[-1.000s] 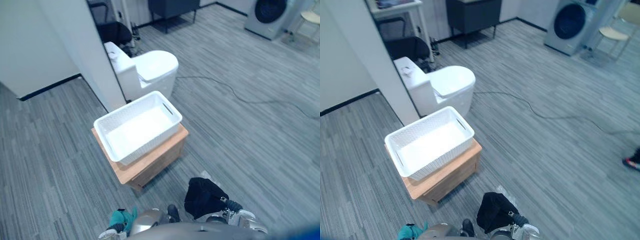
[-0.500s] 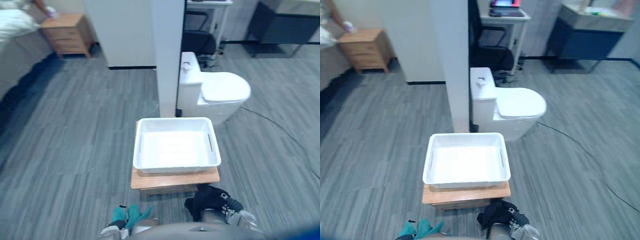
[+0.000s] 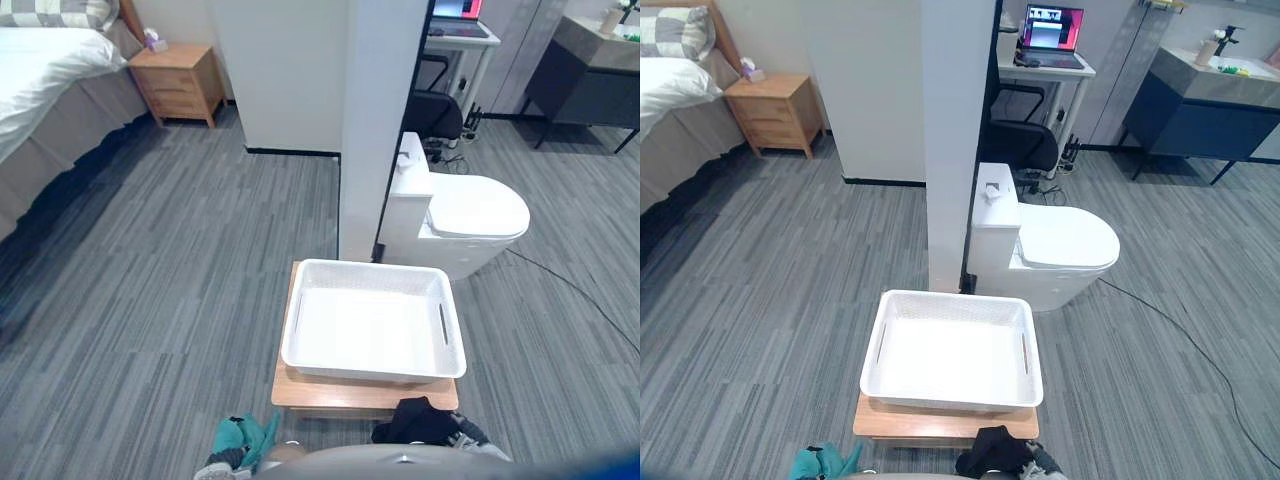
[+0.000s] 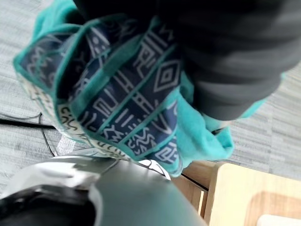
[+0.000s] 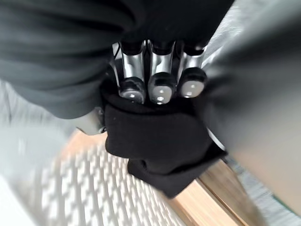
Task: Tidy the bed and pick cloth on bed and put in laundry
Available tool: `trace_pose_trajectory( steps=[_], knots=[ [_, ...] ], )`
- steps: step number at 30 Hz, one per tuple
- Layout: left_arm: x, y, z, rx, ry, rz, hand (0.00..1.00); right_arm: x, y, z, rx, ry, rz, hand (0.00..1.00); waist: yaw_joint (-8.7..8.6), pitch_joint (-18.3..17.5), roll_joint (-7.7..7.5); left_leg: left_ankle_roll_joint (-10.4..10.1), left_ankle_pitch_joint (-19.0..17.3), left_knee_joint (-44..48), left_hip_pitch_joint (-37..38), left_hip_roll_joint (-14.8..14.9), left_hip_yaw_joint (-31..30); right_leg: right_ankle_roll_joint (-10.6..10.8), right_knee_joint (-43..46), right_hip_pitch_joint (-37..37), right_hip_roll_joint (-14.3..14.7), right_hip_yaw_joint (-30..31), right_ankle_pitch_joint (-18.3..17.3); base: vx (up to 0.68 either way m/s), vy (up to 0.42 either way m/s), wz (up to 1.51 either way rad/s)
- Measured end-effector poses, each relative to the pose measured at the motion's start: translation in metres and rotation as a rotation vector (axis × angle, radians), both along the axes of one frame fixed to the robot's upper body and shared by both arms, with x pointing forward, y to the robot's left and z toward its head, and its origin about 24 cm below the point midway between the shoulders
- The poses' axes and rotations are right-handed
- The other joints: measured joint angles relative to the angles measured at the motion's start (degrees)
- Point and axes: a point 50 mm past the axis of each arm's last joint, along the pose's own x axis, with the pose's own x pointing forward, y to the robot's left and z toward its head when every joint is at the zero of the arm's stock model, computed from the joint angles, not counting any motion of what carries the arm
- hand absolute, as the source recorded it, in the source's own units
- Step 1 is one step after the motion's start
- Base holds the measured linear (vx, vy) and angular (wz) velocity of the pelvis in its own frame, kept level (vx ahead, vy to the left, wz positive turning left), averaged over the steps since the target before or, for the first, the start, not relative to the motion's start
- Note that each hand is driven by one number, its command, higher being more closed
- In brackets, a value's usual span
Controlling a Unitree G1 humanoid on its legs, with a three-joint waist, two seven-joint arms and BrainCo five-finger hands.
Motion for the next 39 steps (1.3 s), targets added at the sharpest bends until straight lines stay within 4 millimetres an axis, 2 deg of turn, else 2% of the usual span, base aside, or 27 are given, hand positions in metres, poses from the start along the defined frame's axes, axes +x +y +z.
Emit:
trace_pose_trajectory(
  steps=[4,7,8,9,11,12,13,14,16,17,20,22,23,24,25,27,28,30,31,34,35,39],
  knots=[
    [0.004,-0.002,-0.001,-0.035,-0.004,-0.027,1.00,-0.010,-0.019,0.002,-0.103,0.100,-0.182,1.00,-0.34,0.1,0.73,-0.4,2.4,-4.8,1.9,-0.4,0.1,-0.4,-1.0,0.1,0.6,0.0,0.8,0.02,-0.022,-0.02],
    [0.004,-0.005,-0.001,-0.086,-0.009,-0.040,1.00,-0.006,-0.064,0.016,-0.248,0.107,-0.304,1.00,-0.96,-0.2,1.33,-0.4,3.7,-8.1,3.6,-0.7,0.2,-0.7,-1.1,0.1,1.3,0.2,1.0,0.00,-0.012,-0.06],
    [0.001,-0.005,-0.002,-0.101,0.002,-0.041,1.00,0.003,-0.089,0.028,-0.327,0.062,-0.335,1.00,-1.38,-0.3,1.44,-0.4,4.1,-9.0,4.0,-0.8,0.2,-0.7,-1.0,0.1,1.5,0.5,1.0,-0.01,0.002,-0.08],
    [0.001,-0.005,-0.001,-0.111,0.001,-0.045,1.00,0.008,-0.103,0.035,-0.372,0.039,-0.336,1.00,-1.50,-0.3,1.46,-0.4,4.3,-9.4,4.1,-0.8,0.3,-0.7,-1.0,0.0,1.5,0.8,1.0,-0.03,-0.002,-0.12],
    [0.005,0.000,0.001,-0.130,-0.016,-0.061,1.00,0.031,-0.155,0.070,-0.576,-0.056,-0.320,1.00,-1.81,-0.3,1.44,-0.2,4.8,-10.5,4.1,-1.1,0.5,-0.6,-1.2,-0.6,1.5,1.6,1.1,-0.03,0.008,-0.09],
    [0.005,0.003,0.001,-0.130,-0.013,-0.073,1.00,0.037,-0.165,0.080,-0.626,-0.078,-0.309,1.00,-1.90,-0.3,1.40,-0.1,4.9,-10.5,4.2,-1.1,0.5,-0.6,-1.2,-0.6,1.5,1.6,1.1,-0.03,0.012,-0.03],
    [0.004,0.010,0.003,-0.126,0.004,-0.100,1.00,0.054,-0.187,0.103,-0.731,-0.135,-0.281,1.00,-2.25,-0.3,1.32,-0.1,5.0,-10.9,4.3,-1.2,0.5,-0.6,-1.3,-0.7,1.6,1.7,1.1,0.00,0.000,0.00],
    [0.004,0.012,0.003,-0.127,0.007,-0.104,1.00,0.062,-0.193,0.113,-0.769,-0.162,-0.267,1.00,-2.47,-0.3,1.33,0.0,5.2,-11.2,4.3,-1.3,0.5,-0.6,-1.3,-0.8,1.6,1.8,1.1,0.00,0.000,0.00],
    [0.001,0.020,0.005,-0.122,0.018,-0.108,1.00,0.097,-0.209,0.147,-0.892,-0.253,-0.184,1.00,-3.10,-0.3,1.38,0.1,5.4,-11.5,3.7,-1.7,0.4,-0.6,-1.3,-1.6,1.7,2.0,1.1,0.00,0.000,0.00],
    [0.000,0.020,0.005,-0.121,0.023,-0.108,1.00,0.106,-0.211,0.154,-0.915,-0.273,-0.160,1.00,-3.13,-0.3,1.44,0.1,5.4,-11.5,3.7,-1.7,0.4,-0.6,-1.3,-1.6,1.7,2.0,1.1,0.03,0.000,-0.03],
    [-0.002,0.016,0.004,-0.132,0.041,-0.135,1.00,0.143,-0.213,0.190,-1.019,-0.381,-0.027,1.00,-3.16,-0.3,1.45,0.1,5.4,-11.5,3.7,-1.6,0.0,-0.9,-1.7,-1.6,1.9,2.1,1.3,0.05,-0.007,-0.02],
    [-0.002,0.014,0.003,-0.132,0.038,-0.132,1.00,0.159,-0.216,0.214,-1.070,-0.482,0.010,1.00,-3.03,-0.3,1.60,0.1,5.4,-11.5,3.5,-1.3,-0.1,-1.5,-2.3,-1.6,2.2,2.1,1.7,0.06,-0.008,0.04],
    [-0.006,0.012,0.003,-0.130,0.045,-0.126,1.00,0.169,-0.213,0.233,-1.112,-0.583,0.064,1.00,-3.13,-0.4,1.77,0.1,5.4,-11.4,3.4,-1.2,-0.2,-1.7,-2.5,-1.6,2.4,2.2,1.8,0.06,-0.006,0.02],
    [-0.013,0.010,0.002,-0.126,0.054,-0.119,1.00,0.177,-0.207,0.256,-1.165,-0.691,0.133,1.00,-3.49,-0.4,1.75,0.1,5.4,-11.4,3.4,-1.1,-0.2,-1.7,-2.5,-1.7,2.4,2.5,1.8,0.06,-0.004,-0.02],
    [-0.016,0.008,0.002,-0.123,0.057,-0.114,1.00,0.180,-0.202,0.268,-1.192,-0.750,0.166,1.00,-3.71,-0.4,1.76,0.1,5.4,-11.3,3.3,-1.1,-0.1,-1.7,-2.4,-1.8,2.4,2.8,1.8,0.06,-0.008,-0.12],
    [-0.024,0.004,0.001,-0.117,0.076,-0.106,1.00,0.184,-0.179,0.317,-1.311,-0.975,0.298,1.00,-4.63,-0.4,1.71,0.2,5.1,-11.0,3.0,-1.1,-0.1,-1.7,-2.4,-2.3,2.4,4.0,1.8,0.06,0.002,-0.16],
    [-0.025,0.003,0.001,-0.114,0.078,-0.109,1.00,0.184,-0.173,0.327,-1.335,-1.026,0.333,1.00,-4.67,-0.4,1.76,0.3,5.0,-10.9,3.0,-1.1,-0.1,-1.7,-2.4,-2.3,2.4,4.4,1.8,0.05,0.006,-0.16],
    [-0.026,0.002,0.000,-0.095,0.082,-0.122,1.00,0.183,-0.147,0.357,-1.402,-1.196,0.462,1.00,-4.95,-0.3,1.02,0.4,4.3,-9.7,2.9,-0.8,0.0,-1.7,-2.4,-2.3,2.3,5.7,1.8,0.02,-0.003,-0.18],
    [-0.026,0.002,0.000,-0.090,0.078,-0.122,1.00,0.183,-0.140,0.362,-1.409,-1.235,0.496,1.00,-4.94,-0.3,0.76,0.4,4.1,-9.5,2.7,-0.8,0.0,-1.7,-2.4,-2.3,2.3,6.1,1.8,0.00,0.007,-0.15],
    [-0.023,0.003,0.001,-0.064,0.032,-0.098,1.00,0.184,-0.095,0.381,-1.378,-1.458,0.680,1.00,-4.99,-0.6,-0.16,0.5,3.7,-9.2,2.8,-0.9,-0.1,-1.7,-2.3,-2.3,2.2,6.3,1.8,0.00,0.014,-0.01],
    [-0.022,0.003,0.001,-0.062,0.028,-0.097,1.00,0.184,-0.091,0.382,-1.374,-1.472,0.697,1.00,-4.96,-0.6,-0.23,0.5,3.7,-9.1,2.8,-0.9,-0.1,-1.7,-2.3,-2.3,2.1,6.3,1.8,0.01,0.023,0.06],
    [-0.021,0.004,0.002,-0.048,-0.010,-0.098,1.00,0.185,-0.054,0.390,-1.333,-1.609,0.886,1.00,-4.27,-1.0,-0.79,0.5,3.7,-8.9,2.8,-0.8,-1.2,-1.7,-2.4,-1.8,2.0,6.3,1.8,0.00,0.002,0.14]
  ],
)
